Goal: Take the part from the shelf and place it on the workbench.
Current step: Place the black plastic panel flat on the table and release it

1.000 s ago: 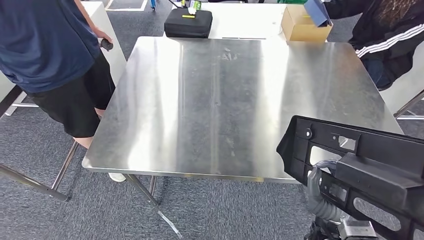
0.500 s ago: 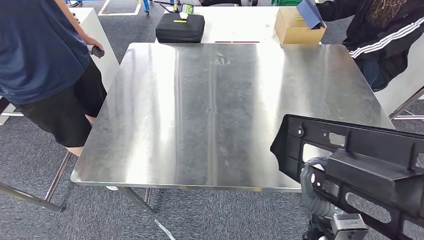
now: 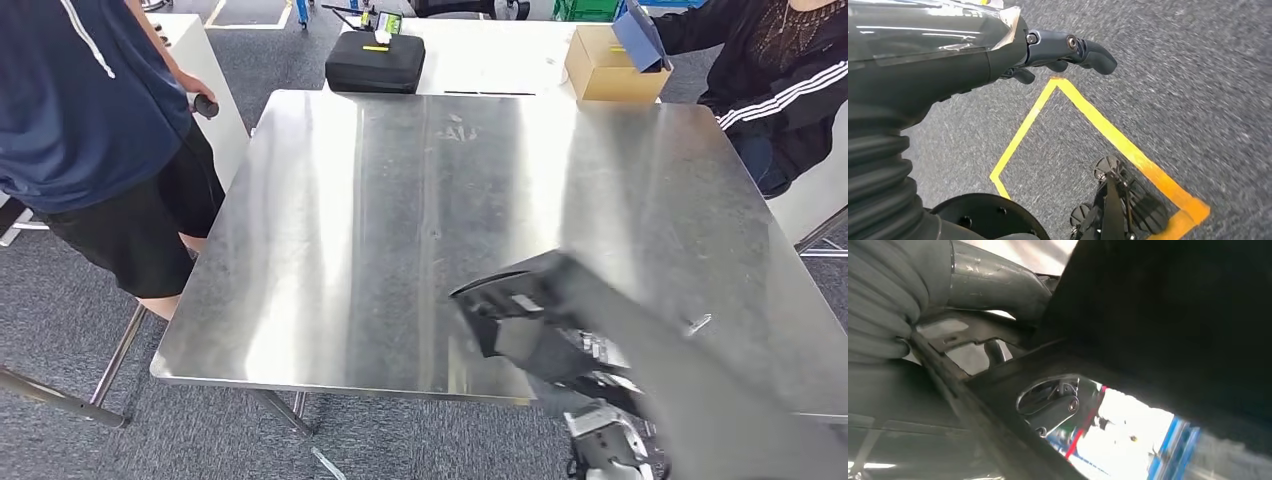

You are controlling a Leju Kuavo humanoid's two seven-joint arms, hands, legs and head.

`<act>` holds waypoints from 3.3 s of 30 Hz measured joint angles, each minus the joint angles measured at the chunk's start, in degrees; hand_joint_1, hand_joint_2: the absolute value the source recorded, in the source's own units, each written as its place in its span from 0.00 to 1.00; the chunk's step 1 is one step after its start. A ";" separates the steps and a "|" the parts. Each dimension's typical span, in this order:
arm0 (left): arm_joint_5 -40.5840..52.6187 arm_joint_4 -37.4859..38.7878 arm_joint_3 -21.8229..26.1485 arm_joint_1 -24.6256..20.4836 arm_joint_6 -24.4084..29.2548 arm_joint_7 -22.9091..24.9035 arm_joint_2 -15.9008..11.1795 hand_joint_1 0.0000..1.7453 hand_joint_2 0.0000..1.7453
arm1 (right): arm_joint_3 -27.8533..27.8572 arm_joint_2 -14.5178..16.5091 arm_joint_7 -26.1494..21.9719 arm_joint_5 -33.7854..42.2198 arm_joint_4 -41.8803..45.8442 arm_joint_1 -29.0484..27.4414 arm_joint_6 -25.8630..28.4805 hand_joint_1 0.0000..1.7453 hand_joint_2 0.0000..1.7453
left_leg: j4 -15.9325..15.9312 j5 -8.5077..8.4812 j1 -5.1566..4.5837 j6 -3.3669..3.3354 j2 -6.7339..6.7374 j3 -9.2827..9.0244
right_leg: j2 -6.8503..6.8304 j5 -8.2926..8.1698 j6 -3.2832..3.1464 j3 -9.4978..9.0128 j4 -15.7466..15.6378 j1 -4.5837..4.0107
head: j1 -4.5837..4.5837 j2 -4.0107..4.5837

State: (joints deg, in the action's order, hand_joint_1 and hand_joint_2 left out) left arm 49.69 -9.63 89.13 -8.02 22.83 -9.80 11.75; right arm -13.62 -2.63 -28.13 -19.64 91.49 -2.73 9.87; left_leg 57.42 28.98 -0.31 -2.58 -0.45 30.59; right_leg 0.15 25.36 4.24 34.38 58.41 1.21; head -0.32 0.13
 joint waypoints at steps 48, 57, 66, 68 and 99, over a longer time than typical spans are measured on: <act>2.56 -0.16 -3.23 0.39 -3.01 -1.53 -1.96 0.00 0.00 | -5.93 -14.89 17.90 -22.04 -70.99 53.72 10.02 0.00 1.00 | -0.24 0.13 -0.23 0.29 0.00 -0.46 | -0.12 -0.32 -1.92 -0.55 -1.02 -0.25 | -0.46 0.00; 2.45 -0.16 -3.29 0.35 -2.84 -1.35 -1.60 0.00 0.00 | -6.49 -13.36 17.25 -22.91 -70.97 53.71 8.77 0.00 1.00 | -0.23 0.12 -0.25 0.30 -0.01 -0.45 | -0.14 -0.32 -1.92 -0.59 -1.02 -0.23 | -0.45 0.00; 2.17 -0.16 -3.29 0.33 -3.87 -1.13 -1.46 0.00 0.00 | -9.95 -10.99 16.46 -27.16 -70.78 53.79 5.23 0.00 1.00 | -0.23 0.12 -0.25 0.30 -0.02 -0.46 | -0.14 -0.32 -1.92 -0.59 -1.02 -0.23 | -0.46 0.00; 2.17 -0.16 -3.29 0.33 -3.93 -1.13 -1.41 0.00 0.00 | -10.58 -10.69 16.36 -27.37 -70.71 53.82 5.01 0.00 1.00 | -0.23 0.12 -0.25 0.30 -0.02 -0.47 | -0.14 -0.32 -1.92 -0.59 -1.02 -0.24 | -0.45 0.00; 1.76 -0.16 -3.29 0.33 -4.17 -0.95 -1.19 0.00 0.00 | -20.17 -7.61 14.88 -33.89 -61.97 56.43 7.07 0.00 1.00 | -0.23 0.11 -0.25 0.31 0.00 -0.49 | -0.13 -0.32 -1.92 -0.60 -1.02 -0.23 | -0.44 0.00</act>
State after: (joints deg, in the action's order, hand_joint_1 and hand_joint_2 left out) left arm 51.45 -9.79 85.83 -7.69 18.67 -10.75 10.56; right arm -33.79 -10.23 -13.25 -53.53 29.52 53.70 16.94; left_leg 57.19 29.09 -0.56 -2.28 -0.45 30.10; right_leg 0.01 25.04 2.32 33.78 57.39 0.98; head -0.77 0.13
